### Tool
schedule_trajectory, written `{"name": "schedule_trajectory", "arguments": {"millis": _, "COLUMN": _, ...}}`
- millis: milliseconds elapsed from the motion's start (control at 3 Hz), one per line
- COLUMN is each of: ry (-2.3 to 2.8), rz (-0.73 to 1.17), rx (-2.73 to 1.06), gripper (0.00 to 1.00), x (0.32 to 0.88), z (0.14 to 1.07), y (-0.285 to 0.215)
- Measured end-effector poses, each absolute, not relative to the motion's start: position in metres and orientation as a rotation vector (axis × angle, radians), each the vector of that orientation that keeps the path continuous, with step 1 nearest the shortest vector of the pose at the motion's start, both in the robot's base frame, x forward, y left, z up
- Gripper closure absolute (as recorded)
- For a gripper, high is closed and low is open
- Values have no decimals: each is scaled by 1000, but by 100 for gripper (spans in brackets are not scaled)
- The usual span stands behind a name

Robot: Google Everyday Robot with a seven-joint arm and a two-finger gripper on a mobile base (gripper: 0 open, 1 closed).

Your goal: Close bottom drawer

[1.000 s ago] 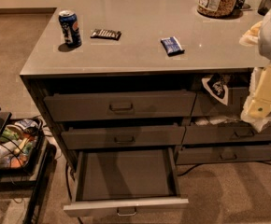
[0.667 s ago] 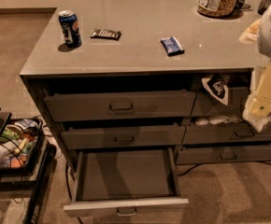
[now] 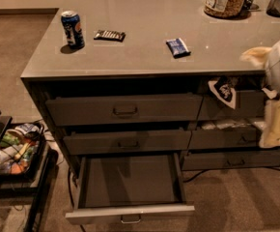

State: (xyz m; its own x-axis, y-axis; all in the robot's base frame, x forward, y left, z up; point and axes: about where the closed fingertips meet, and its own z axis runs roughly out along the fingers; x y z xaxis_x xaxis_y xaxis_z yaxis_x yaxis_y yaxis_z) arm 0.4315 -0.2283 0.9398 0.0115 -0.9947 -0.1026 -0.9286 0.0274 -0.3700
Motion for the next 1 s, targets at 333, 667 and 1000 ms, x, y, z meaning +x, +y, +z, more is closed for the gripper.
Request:
{"name": "schedule_trajectory", "arguments": {"millis": 333, "ry": 1846, "rz": -139, "rx": -1962, "gripper": 0, "x": 436, "z": 912, "y": -233}}
{"name": "schedule_trajectory", "arguments": {"millis": 667, "ry": 1687, "rz": 107, "rx": -1992, "gripper": 0, "x": 440, "z": 883, "y": -225}}
{"name": "schedule_trajectory", "arguments": {"millis": 1000, "ry": 1595, "rz": 139, "rx": -2039, "gripper": 0, "x": 441, "z": 875, "y": -219}}
